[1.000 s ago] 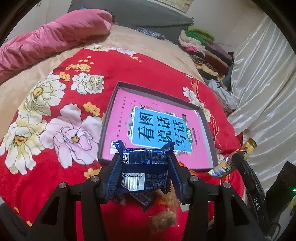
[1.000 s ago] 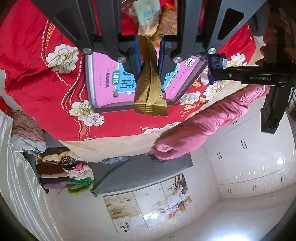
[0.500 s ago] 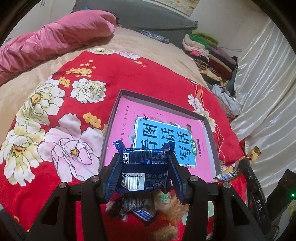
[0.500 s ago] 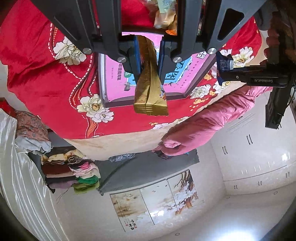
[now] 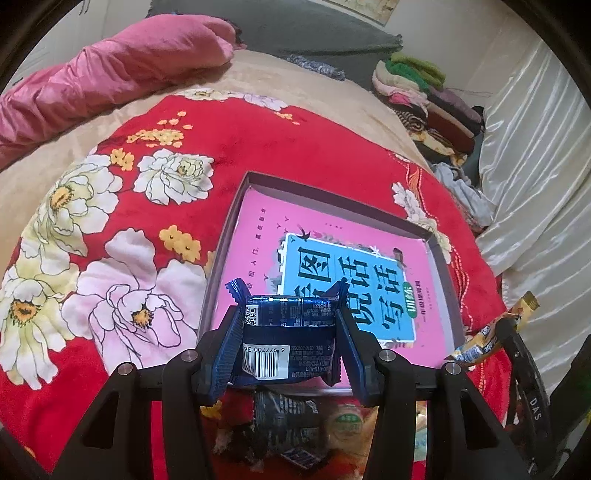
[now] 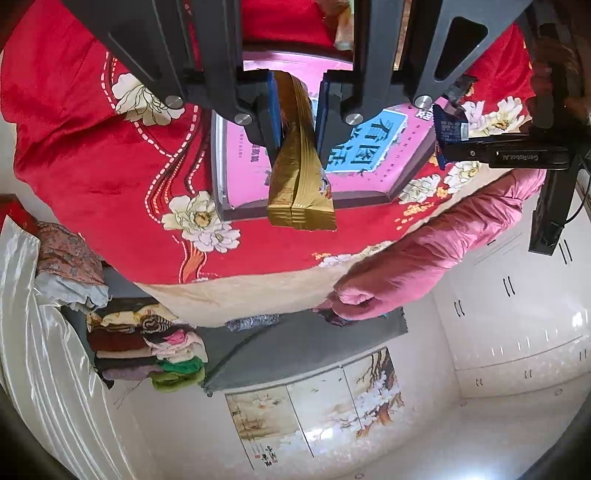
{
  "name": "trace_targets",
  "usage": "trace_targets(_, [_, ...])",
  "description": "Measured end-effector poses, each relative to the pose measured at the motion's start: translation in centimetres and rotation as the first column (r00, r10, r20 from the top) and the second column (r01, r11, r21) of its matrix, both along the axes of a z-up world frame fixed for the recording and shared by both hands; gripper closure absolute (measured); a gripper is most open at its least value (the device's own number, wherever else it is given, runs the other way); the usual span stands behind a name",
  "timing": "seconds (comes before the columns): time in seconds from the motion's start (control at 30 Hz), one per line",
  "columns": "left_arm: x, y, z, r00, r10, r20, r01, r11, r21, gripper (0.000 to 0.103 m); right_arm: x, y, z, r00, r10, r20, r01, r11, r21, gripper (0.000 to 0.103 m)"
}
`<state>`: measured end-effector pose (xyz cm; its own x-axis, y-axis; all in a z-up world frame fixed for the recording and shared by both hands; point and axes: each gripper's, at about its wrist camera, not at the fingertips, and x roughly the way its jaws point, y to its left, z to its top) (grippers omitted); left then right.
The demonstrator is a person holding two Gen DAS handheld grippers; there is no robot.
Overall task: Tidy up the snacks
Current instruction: 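Carry the gold bar with the right tool while the left tool carries the blue packet over the tray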
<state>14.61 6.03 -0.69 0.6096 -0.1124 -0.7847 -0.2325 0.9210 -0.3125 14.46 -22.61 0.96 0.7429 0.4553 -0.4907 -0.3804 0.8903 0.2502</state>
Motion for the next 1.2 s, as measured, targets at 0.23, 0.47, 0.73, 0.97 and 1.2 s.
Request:
trace_targets(0.23, [0.5, 0.3, -1.2, 1.000, 0.007, -0.026, -0.006, 1.000, 0.010, 0.050, 1.3, -0.2, -1.2, 0.998, -0.018, -0.057, 0.017, 1.000, -0.015, 0.086])
trace_targets(0.47, [0.8, 0.4, -2.1, 0.999, 0.010, -0.047, -0.010, 1.000, 0.015, 0.050, 2.3, -0.4, -2.4, 0.993, -0.032, -0.112, 0.029, 0.999, -0.031, 0.086])
trace_targets(0.73, [1.0, 0.3, -2.7, 0.998, 0.011, -0.062, -0.009, 1.000, 0.024, 0.050, 2.9, 0.1, -3.5, 0.987, -0.027, -0.160, 0.018, 0.998, -0.057, 0.086])
trace_targets(0.97, [1.2, 0.4, -3.4, 0.997, 0.013, -0.078, -0.011, 1.000, 0.026, 0.050, 3.2, 0.2, -4.3, 0.980, -0.022, -0.200, 0.009, 0.998, -0.069, 0.086])
trace_targets(1.2, [1.5, 0.1, -3.6, 0.997, 0.008, -0.082, -0.005, 0.999, 0.044, 0.050, 3.5, 0.5, -4.9, 0.975, -0.018, -0.220, 0.001, 0.997, -0.077, 0.086])
